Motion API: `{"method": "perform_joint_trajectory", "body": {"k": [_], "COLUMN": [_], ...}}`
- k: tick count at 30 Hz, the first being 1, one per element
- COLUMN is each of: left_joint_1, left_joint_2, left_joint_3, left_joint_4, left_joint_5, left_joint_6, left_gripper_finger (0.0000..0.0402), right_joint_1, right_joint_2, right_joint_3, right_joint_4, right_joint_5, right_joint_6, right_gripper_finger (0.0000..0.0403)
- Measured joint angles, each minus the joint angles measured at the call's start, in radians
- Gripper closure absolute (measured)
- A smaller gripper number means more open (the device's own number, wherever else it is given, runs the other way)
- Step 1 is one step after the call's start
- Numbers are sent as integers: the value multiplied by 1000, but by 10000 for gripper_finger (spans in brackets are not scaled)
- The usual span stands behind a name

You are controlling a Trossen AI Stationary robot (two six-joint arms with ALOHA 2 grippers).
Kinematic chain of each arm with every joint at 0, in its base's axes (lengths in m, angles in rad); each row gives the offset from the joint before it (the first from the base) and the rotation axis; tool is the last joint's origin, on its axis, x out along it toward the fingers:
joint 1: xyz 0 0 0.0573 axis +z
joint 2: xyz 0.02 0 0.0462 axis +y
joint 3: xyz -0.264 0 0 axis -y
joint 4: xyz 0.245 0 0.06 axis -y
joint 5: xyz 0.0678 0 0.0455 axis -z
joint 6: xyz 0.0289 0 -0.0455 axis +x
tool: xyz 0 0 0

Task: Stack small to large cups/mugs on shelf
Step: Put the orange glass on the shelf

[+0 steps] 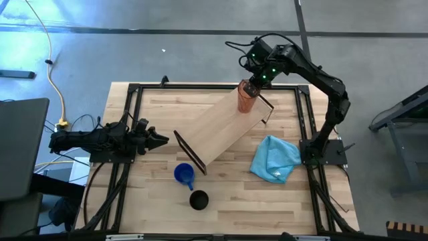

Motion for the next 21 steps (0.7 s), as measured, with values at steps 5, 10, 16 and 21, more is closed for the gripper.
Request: {"method": "perform_joint_trajectory", "body": {"k": [5, 10, 16, 21], "left_joint_1": [0, 0, 0, 0], "left_joint_2": [0, 0, 0, 0], "left_joint_3": [0, 0, 0, 0], "left_joint_4": [0, 0, 0, 0], "left_joint_5": [0, 0, 0, -12], "left_joint_6": [0, 0, 0, 0], "left_gripper_finger": [245, 245, 245, 245], "right_joint_1": [0, 1, 35, 96], "right_joint_2": [-1, -1, -1, -1], "right_joint_3": [0, 0, 0, 0], "right_joint_4": [-1, -1, 39, 104], "right_joint_5": [0, -10, -66, -90], "right_joint_6": [-2, 4, 35, 62], "right_gripper_finger": [397, 400, 402, 402]}}
